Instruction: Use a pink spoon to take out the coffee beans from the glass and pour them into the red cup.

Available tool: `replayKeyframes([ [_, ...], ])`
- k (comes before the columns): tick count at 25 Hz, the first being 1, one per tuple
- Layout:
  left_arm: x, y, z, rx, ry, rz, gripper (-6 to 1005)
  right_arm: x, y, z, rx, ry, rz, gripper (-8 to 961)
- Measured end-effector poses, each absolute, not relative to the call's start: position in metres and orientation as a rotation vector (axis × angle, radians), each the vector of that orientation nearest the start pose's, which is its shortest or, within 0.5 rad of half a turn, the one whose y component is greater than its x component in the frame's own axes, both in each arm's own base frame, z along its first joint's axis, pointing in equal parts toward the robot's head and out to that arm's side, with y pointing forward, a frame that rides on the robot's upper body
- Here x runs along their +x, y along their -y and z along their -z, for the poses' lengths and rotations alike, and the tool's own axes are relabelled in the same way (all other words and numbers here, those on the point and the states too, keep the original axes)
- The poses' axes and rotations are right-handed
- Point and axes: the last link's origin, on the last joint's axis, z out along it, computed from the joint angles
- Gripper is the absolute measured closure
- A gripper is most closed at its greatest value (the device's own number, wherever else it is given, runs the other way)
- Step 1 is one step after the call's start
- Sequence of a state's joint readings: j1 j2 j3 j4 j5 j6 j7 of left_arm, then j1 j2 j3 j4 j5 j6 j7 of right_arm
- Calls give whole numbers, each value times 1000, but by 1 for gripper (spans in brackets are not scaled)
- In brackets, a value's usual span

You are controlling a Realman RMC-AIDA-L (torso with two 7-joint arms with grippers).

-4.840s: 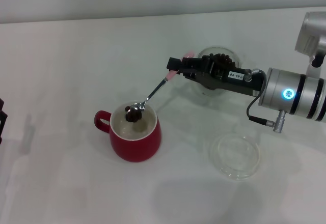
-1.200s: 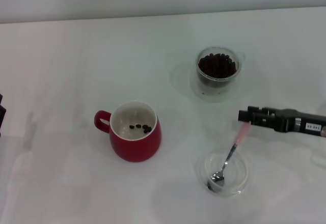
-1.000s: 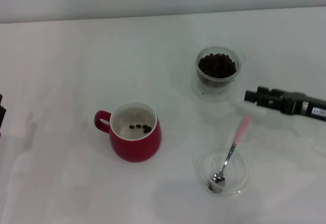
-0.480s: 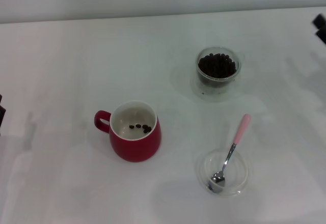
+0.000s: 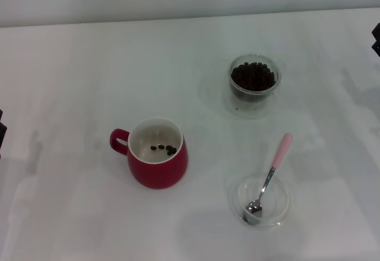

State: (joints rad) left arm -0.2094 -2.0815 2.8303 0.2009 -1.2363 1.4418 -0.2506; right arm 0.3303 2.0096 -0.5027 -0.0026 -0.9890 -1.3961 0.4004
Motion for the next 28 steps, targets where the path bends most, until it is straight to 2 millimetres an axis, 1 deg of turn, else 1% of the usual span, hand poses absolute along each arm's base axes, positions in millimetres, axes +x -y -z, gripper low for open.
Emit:
replayKeyframes([
  [4,-348,-235,29,-1585,642,845,344,378,-281,-42,-1534,-543,-750,92],
  [14,-345,-239,30,-1604,628,849,342,378,-281,-37,-1541,-563,-749,92],
  [28,-343,-241,32,-1614,626,855,339,378,-281,-36,-1540,-566,-749,92],
])
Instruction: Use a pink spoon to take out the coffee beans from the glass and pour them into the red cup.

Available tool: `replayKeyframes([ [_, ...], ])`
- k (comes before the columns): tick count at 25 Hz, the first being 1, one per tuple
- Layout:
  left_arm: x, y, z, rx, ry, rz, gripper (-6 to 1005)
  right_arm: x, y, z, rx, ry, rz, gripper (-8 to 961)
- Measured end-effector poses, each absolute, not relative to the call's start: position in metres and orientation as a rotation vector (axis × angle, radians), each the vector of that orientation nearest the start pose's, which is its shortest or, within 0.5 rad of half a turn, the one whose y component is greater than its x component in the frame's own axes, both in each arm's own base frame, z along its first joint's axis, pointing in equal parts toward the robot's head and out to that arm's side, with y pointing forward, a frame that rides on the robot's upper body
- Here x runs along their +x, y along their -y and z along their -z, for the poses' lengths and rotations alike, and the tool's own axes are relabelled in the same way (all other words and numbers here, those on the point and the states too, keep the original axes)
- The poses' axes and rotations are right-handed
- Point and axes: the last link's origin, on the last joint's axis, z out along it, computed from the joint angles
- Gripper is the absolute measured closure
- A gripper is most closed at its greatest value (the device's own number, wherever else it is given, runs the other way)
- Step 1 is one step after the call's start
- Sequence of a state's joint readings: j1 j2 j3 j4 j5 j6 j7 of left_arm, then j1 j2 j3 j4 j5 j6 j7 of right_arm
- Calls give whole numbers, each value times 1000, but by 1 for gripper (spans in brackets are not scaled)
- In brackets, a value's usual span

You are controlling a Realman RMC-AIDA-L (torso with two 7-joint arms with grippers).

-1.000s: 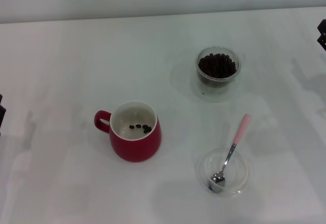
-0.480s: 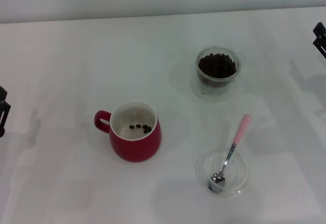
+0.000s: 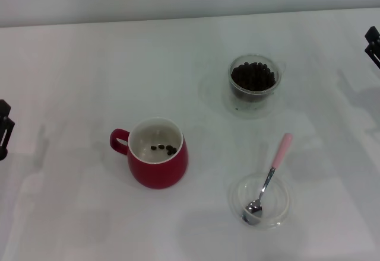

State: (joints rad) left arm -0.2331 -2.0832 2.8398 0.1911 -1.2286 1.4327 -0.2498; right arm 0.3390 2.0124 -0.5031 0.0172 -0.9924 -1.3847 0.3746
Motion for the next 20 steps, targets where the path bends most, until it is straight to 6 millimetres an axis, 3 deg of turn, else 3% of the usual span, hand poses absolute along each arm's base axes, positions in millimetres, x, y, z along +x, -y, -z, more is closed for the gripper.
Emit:
replayKeyframes([
  [20,-340,-242,32,-1612,619,868,338,377,-280,-36,-1532,-562,-760,92],
])
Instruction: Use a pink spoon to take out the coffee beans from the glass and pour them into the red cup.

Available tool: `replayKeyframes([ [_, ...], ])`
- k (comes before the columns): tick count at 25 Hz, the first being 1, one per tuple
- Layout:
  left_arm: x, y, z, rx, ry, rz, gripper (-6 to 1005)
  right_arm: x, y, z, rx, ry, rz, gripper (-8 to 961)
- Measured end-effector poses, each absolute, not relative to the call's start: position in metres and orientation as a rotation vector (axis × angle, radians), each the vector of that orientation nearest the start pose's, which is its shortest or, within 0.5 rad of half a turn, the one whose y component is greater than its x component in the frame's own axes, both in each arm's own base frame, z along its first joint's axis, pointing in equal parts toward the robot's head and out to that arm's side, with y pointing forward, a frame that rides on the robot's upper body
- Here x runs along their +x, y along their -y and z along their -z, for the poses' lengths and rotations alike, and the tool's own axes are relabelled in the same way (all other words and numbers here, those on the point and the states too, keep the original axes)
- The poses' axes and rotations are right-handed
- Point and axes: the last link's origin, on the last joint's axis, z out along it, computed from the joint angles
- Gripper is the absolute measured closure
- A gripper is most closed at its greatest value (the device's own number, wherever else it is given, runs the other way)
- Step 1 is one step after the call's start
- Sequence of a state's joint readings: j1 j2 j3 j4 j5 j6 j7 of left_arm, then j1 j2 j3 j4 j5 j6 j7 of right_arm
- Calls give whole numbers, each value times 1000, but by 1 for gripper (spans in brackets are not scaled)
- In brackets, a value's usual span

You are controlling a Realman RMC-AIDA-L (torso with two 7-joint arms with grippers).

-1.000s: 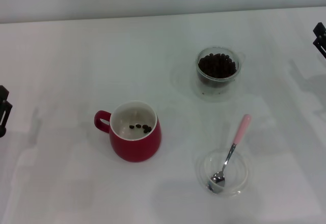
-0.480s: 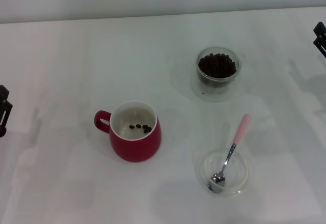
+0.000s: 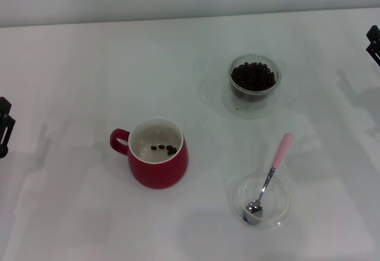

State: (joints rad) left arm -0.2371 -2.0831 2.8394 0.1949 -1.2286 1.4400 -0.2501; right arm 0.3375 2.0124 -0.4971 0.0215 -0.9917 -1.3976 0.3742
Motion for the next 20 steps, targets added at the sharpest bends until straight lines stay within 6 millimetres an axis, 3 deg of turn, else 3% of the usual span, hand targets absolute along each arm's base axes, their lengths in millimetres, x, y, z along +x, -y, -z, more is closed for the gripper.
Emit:
replayKeyframes([
  [20,-341,-242,31,-1612,618,865,337,375,-279,-38,-1526,-552,-775,92],
])
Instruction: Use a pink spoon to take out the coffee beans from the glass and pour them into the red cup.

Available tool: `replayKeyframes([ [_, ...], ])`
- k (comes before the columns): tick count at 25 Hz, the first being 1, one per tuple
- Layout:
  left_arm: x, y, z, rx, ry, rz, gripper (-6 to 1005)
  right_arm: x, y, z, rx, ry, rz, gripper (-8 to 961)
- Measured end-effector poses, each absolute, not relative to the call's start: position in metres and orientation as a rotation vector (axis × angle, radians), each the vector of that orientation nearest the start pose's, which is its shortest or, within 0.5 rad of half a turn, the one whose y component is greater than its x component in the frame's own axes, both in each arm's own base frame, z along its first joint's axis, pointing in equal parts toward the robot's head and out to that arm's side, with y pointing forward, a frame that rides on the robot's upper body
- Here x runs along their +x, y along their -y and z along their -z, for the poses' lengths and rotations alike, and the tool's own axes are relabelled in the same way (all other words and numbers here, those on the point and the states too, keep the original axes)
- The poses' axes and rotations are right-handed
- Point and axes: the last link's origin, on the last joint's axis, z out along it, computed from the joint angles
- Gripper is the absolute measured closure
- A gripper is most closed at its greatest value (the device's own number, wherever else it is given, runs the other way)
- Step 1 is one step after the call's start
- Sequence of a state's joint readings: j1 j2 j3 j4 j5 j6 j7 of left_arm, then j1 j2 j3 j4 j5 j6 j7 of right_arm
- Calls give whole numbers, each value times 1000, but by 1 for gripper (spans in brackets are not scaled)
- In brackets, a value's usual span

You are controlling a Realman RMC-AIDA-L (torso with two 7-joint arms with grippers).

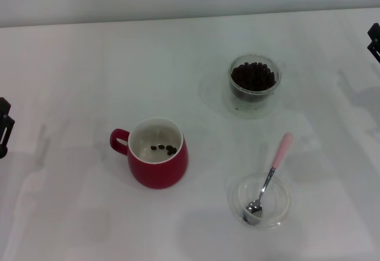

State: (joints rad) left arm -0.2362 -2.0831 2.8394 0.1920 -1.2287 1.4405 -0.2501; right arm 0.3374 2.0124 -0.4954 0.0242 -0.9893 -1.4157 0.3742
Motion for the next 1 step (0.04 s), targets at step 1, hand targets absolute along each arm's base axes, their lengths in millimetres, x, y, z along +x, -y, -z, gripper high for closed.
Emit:
replayKeyframes([
  [1,-341,-242,31,-1612,618,865,337,375,-279,-38,-1526,-551,-776,92],
])
